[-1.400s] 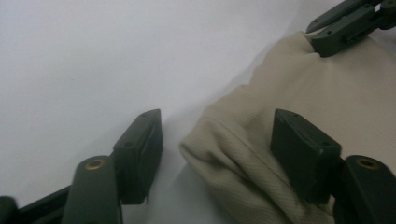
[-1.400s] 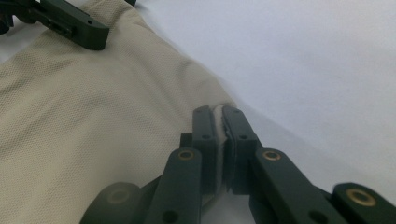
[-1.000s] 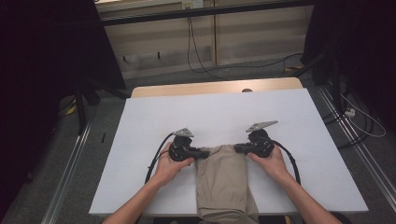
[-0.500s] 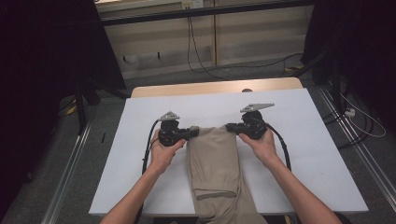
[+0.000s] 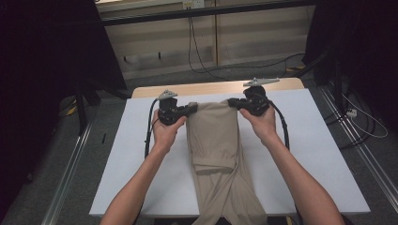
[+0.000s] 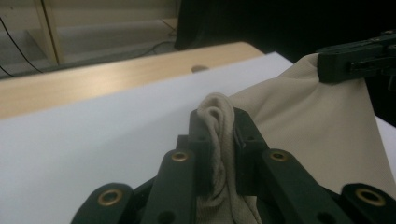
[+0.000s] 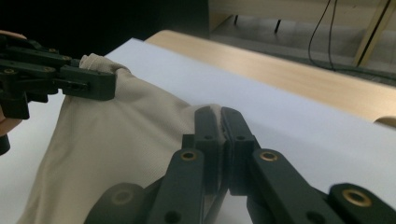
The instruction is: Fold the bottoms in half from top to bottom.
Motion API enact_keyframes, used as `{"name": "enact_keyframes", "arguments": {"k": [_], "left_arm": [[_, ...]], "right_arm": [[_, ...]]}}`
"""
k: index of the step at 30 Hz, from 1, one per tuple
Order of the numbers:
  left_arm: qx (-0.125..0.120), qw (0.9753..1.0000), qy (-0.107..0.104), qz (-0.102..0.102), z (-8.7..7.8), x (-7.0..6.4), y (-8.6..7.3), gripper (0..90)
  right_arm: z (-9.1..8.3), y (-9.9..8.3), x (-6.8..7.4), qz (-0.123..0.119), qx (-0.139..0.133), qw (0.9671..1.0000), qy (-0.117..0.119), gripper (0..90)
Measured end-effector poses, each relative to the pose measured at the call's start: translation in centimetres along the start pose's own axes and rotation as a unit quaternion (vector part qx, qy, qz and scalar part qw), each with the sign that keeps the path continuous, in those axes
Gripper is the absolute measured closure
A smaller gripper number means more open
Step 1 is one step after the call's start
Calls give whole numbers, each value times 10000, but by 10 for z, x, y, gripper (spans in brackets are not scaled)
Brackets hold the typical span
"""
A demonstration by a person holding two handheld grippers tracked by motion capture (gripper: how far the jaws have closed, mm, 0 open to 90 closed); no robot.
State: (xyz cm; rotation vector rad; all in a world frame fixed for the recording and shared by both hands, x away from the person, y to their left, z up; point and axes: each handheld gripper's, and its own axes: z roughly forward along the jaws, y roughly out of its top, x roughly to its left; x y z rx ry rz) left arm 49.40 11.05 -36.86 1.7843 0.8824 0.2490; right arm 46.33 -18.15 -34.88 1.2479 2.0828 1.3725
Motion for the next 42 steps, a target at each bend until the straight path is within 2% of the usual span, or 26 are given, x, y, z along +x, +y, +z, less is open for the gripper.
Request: {"name": "enact_keyframes", "arguments": {"k": [5, 11, 13, 17, 19, 20, 21, 22, 23, 24, 26, 27, 29, 32, 34, 36, 38, 40, 42], "left_arm": [[-198, 9997, 128, 55, 8, 2, 28, 809], [-332, 9991, 268, -46, 24, 18, 58, 809], [-390, 9986, 298, -174, 31, 25, 64, 809], [-245, 9986, 428, -163, 44, 35, 66, 807], [-119, 9985, 469, -236, 51, 39, 60, 789], [-50, 9985, 459, -286, 54, 42, 56, 762], [51, 9982, 516, -298, 58, 43, 52, 679], [154, 9976, 584, -347, 60, 45, 48, 554], [226, 9975, 541, -395, 62, 46, 43, 463], [321, 9977, 462, -375, 62, 47, 39, 440], [413, 9972, 515, -342, 59, 44, 30, 378], [467, 9975, 444, -287, 56, 41, 25, 334], [562, 9977, 383, -77, 46, 33, 14, 318], [557, 9982, 197, 27, 27, 19, -7, 291], [661, 9977, 42, 175, 13, 7, -24, 281], [799, 9960, -47, 396, -2, -6, -42, 275], [900, 9945, -231, 488, -17, -20, -60, 267], [1054, 9917, -248, 696, -31, -36, -79, 264], [1201, 9889, -390, 781, -45, -50, -97, 262]], "right_arm": [[-4, 30, -6, -59, -189, 9997, -142, 864], [4, 61, -20, -6, -274, 9990, -356, 864], [11, 70, -26, 2, -297, 9988, -396, 863], [29, 79, -37, 94, -238, 9985, -486, 860], [39, 75, -43, 132, -146, 9983, -541, 834], [45, 72, -47, 209, -107, 9979, -607, 762], [49, 68, -50, 309, -47, 9969, -721, 659], [53, 64, -53, 402, 20, 9960, -794, 576], [56, 60, -55, 471, 82, 9954, -831, 545], [58, 55, -55, 449, 138, 9954, -831, 532], [57, 46, -52, 365, 197, 9964, -743, 507], [54, 42, -49, 341, 202, 9969, -672, 500], [45, 30, -40, 221, 187, 9984, -482, 496], [26, 8, -26, 169, 146, 9994, -261, 496], [12, -10, -14, 76, 160, 9997, -146, 494], [-3, -28, 1, -46, 220, 9997, -52, 488], [-18, -47, 17, -188, 294, 9994, 74, 492], [-32, -67, 33, -342, 409, 9983, 243, 501], [-43, -88, 48, -312, 537, 9970, 467, 547]]}}
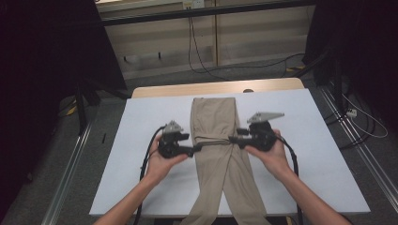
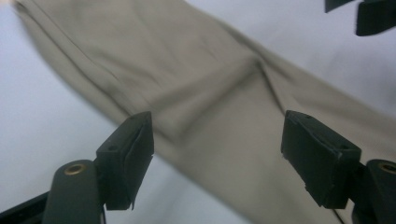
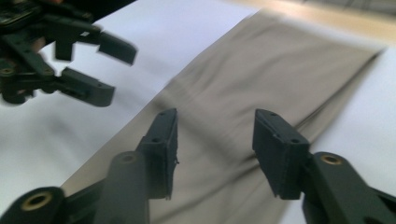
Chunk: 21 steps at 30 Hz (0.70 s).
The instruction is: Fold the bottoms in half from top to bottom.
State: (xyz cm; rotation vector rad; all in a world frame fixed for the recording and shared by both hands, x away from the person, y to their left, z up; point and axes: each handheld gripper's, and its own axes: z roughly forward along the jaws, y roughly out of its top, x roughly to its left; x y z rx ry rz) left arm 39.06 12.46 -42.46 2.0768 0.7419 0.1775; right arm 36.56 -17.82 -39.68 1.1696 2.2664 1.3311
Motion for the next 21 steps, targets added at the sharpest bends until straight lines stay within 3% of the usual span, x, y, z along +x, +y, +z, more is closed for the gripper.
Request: {"name": "enact_keyframes", "arguments": {"k": [2, 4, 7, 9, 11, 14, 16, 18, 21], "left_arm": [[118, 9997, -196, 111, -9, -16, -14, 294], [210, 9989, -380, 176, -17, -32, -25, 394], [458, 9958, -746, 271, -25, -54, -44, 515], [637, 9936, -891, 259, -28, -66, -58, 562], [834, 9919, -945, 161, -29, -75, -67, 580], [857, 9923, -805, 376, -30, -85, -71, 559], [880, 9920, -834, 364, -28, -86, -70, 563], [894, 9906, -889, 540, -26, -91, -70, 641], [919, 9883, -1014, 674, -25, -96, -70, 770]], "right_arm": [[-3, -20, 17, -19, 106, 9999, 101, 583], [-5, -33, 34, -198, 375, 9989, 194, 633], [-10, -50, 58, -305, 527, 9968, 524, 735], [-12, -64, 75, -550, 797, 9940, 513, 758], [-16, -77, 87, -581, 972, 9917, 610, 766], [-25, -90, 98, -619, 974, 9915, 601, 748], [-27, -96, 105, -676, 996, 9909, 602, 712], [-25, -99, 110, -876, 1096, 9889, 493, 686], [-20, -102, 112, -993, 1150, 9875, 426, 673]]}}
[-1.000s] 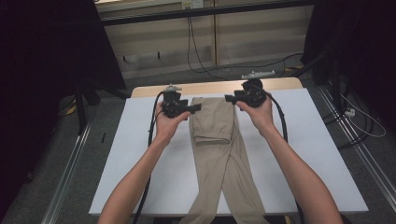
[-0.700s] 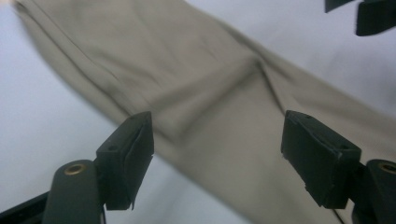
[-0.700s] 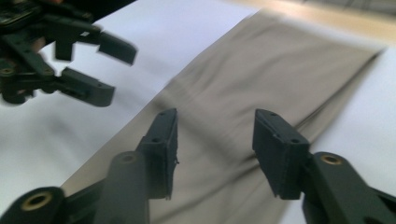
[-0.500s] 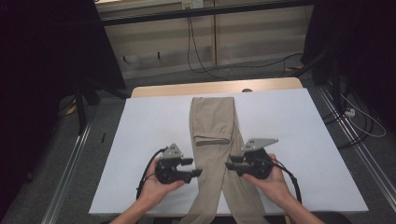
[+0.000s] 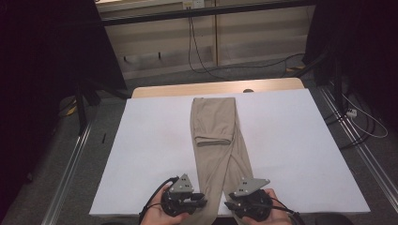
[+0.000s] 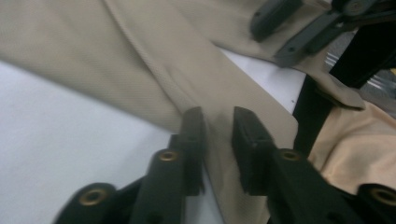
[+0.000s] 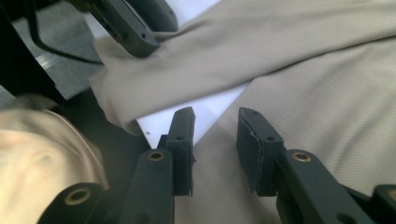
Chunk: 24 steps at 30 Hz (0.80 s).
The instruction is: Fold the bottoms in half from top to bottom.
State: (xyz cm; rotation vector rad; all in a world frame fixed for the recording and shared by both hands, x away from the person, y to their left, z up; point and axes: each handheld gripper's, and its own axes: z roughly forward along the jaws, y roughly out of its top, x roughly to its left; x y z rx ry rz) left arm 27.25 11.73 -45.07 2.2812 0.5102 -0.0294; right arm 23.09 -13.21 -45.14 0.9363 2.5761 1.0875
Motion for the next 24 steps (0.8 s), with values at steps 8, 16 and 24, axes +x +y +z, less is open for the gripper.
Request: {"name": "enact_keyframes", "arguments": {"k": [8, 16, 24], "left_arm": [[-200, 9995, -222, 40, -4, -5, 4, 892], [-911, 9947, -423, -236, -29, -2, 18, 896], [-1206, 9911, -486, -287, -43, -3, 23, 896]], "right_arm": [[3, 3, 11, -408, 32, 9978, -522, 880], [11, 15, 12, -40, -165, 9998, 40, 900], [28, 33, 26, 36, -218, 9990, 395, 900]]}}
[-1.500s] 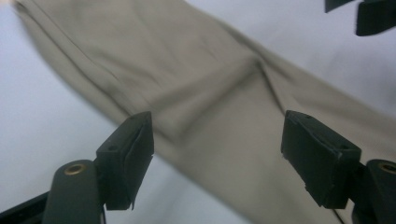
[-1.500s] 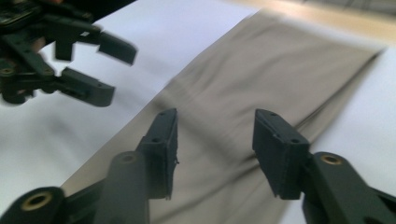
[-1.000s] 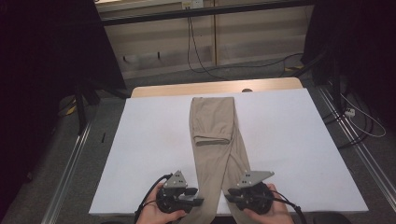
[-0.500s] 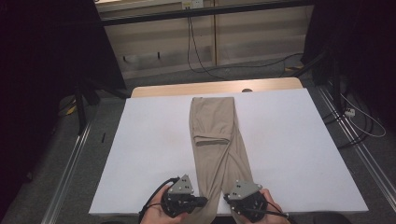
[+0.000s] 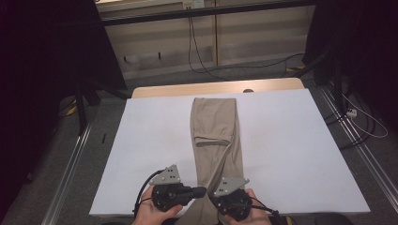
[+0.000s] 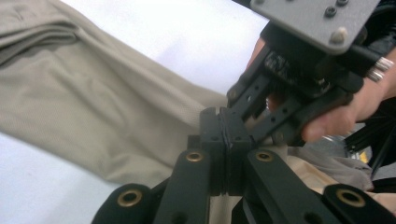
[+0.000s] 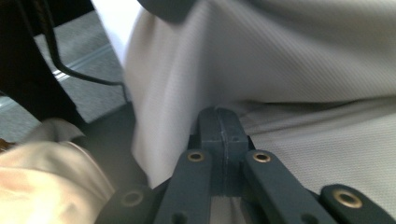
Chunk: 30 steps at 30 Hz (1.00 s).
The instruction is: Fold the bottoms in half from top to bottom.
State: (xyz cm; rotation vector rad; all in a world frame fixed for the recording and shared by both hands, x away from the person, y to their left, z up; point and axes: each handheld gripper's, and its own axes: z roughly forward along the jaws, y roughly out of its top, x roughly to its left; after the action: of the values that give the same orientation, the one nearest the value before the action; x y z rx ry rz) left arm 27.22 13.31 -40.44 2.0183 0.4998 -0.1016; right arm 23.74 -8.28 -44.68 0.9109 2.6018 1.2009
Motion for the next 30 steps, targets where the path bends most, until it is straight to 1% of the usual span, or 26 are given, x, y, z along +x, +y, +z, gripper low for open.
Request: {"name": "enact_keyframes", "arguments": {"k": [1, 2, 3, 4, 5, 6, 7, 8, 9, 10, 11, 13, 14, 15, 16, 18, 19, 20, 21, 23, 24, 25, 26, 27, 28, 30], "left_arm": [[6, 10000, -36, -24, 0, 0, 0, 897], [9, 10000, -10, -18, 0, 0, -1, 896], [31, 10000, -9, -14, 0, 1, -1, 896], [42, 10000, -28, -37, 1, 1, -2, 896], [27, 10000, -54, -68, 1, 1, -2, 896], [44, 9999, -76, -81, 3, 1, -2, 896], [54, 9999, -89, -87, 5, 0, -2, 897], [91, 9999, -103, -61, 8, -2, -2, 896], [156, 9998, -150, -28, 11, -3, -1, 896], [193, 9997, -176, -11, 16, -5, 0, 896], [245, 9994, -229, 9, 21, -8, 2, 897], [335, 9988, -335, 114, 32, -14, 7, 896], [388, 9984, -387, 149, 38, -17, 9, 897], [436, 9979, -454, 168, 45, -19, 11, 897], [533, 9971, -498, 229, 51, -22, 12, 896], [686, 9958, -544, 279, 63, -25, 12, 896], [739, 9952, -588, 266, 69, -26, 11, 896], [787, 9948, -589, 279, 73, -28, 10, 896], [813, 9944, -601, 292, 77, -28, 10, 896], [896, 9938, -605, 262, 82, -28, 10, 896], [911, 9935, -624, 260, 85, -28, 11, 896], [927, 9934, -612, 280, 87, -29, 12, 896], [892, 9936, -633, 290, 90, -30, 13, 896], [921, 9932, -659, 285, 91, -30, 14, 896], [898, 9934, -662, 283, 92, -30, 14, 896], [939, 9931, -660, 254, 93, -31, 13, 896]], "right_arm": [[2, 1, 2, -1, -4, 10000, 77, 900], [4, 2, 3, -39, 19, 9999, 163, 899], [3, 0, 2, 2, 28, 9994, 348, 881], [2, -1, 2, 115, 14, 9988, 484, 819], [-2, -3, 2, 114, 39, 9989, 451, 815], [-7, -6, 0, 91, 10, 9994, 335, 813], [-14, -8, -4, 161, -61, 9995, 266, 805], [-22, -11, -10, 274, -168, 9991, 260, 801], [-30, -13, -18, 334, -229, 9991, 96, 805], [-39, -16, -26, 398, -302, 9986, -143, 806], [-48, -18, -35, 481, -375, 9976, -334, 808], [-59, -22, -56, 573, -325, 9948, -773, 804], [-61, -24, -67, 710, -240, 9934, -870, 800], [-61, -25, -76, 853, -252, 9918, -921, 794], [-58, -26, -82, 861, -188, 9915, -955, 793], [-49, -25, -91, 780, -40, 9890, -1253, 772], [-45, -26, -95, 953, -38, 9897, -1071, 768], [-40, -25, -98, 1060, -18, 9900, -930, 748], [-36, -24, -97, 1024, 38, 9898, -991, 716], [-31, -21, -94, 787, 90, 9902, -1148, 706], [-28, -19, -93, 725, 113, 9902, -1189, 693], [-27, -18, -92, 737, 105, 9901, -1193, 656], [-25, -17, -89, 677, 131, 9900, -1233, 675], [-24, -16, -86, 522, 184, 9895, -1336, 818], [-24, -17, -85, 551, 165, 9911, -1201, 900], [-26, -17, -84, 618, 158, 9901, -1251, 900]]}}
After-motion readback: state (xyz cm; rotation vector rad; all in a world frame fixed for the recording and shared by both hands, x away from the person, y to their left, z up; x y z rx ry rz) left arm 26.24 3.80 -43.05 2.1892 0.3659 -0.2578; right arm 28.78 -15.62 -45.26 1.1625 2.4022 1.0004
